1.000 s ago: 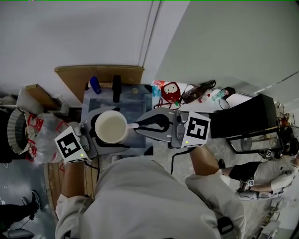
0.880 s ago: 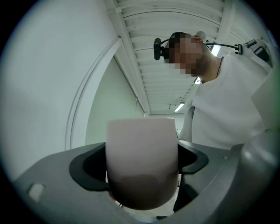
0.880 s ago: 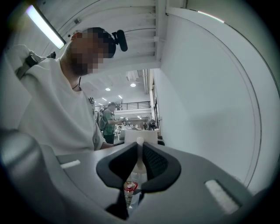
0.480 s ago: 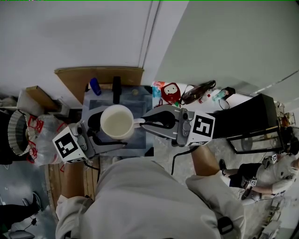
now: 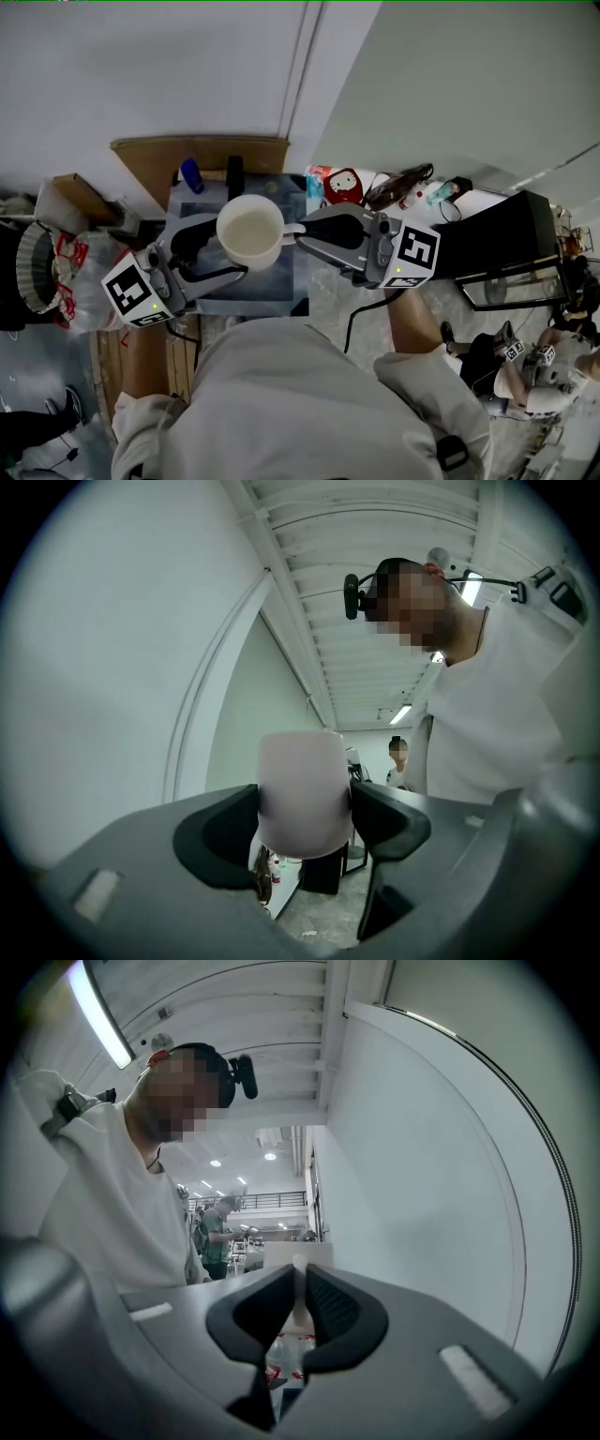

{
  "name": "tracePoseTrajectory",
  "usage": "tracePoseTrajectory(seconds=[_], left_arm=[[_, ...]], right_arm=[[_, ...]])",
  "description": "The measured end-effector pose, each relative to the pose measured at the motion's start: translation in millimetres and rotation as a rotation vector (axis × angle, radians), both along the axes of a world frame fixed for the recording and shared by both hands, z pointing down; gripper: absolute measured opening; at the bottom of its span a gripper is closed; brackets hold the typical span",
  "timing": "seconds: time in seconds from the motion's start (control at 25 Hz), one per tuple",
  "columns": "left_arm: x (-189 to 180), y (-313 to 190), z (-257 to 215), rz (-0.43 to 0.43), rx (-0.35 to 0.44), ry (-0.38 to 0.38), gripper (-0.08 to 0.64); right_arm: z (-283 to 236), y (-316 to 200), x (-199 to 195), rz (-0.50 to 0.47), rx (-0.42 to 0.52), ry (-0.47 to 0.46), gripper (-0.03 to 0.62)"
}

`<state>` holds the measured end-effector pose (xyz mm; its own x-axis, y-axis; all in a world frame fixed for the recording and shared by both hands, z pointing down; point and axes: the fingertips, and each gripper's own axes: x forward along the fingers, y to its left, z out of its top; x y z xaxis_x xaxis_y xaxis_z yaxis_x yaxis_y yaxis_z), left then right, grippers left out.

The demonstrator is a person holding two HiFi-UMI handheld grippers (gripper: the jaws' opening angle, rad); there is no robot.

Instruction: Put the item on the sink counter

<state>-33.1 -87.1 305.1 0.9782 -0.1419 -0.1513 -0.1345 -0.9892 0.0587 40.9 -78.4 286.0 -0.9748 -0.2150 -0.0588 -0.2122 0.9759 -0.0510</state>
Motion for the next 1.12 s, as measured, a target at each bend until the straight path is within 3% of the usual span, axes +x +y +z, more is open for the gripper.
tracePoseTrajectory(seconds=[0.6, 0.8, 1.12], left_arm=[[-9, -8, -1, -0.057, -0.011, 0.017, 0.163], [-15, -11, -2, -0.084, -0.019, 0.023, 0.006], [-11, -7, 0, -0.078, -0.011, -0.005, 0.006]], right_arm=[[-3, -12, 18, 0.067, -0.002, -0.034, 0.041], [-1, -18, 20, 0.093, -0.003, -0.040, 0.041], [7, -38, 30, 0.173, 0.004, -0.026, 0.041]])
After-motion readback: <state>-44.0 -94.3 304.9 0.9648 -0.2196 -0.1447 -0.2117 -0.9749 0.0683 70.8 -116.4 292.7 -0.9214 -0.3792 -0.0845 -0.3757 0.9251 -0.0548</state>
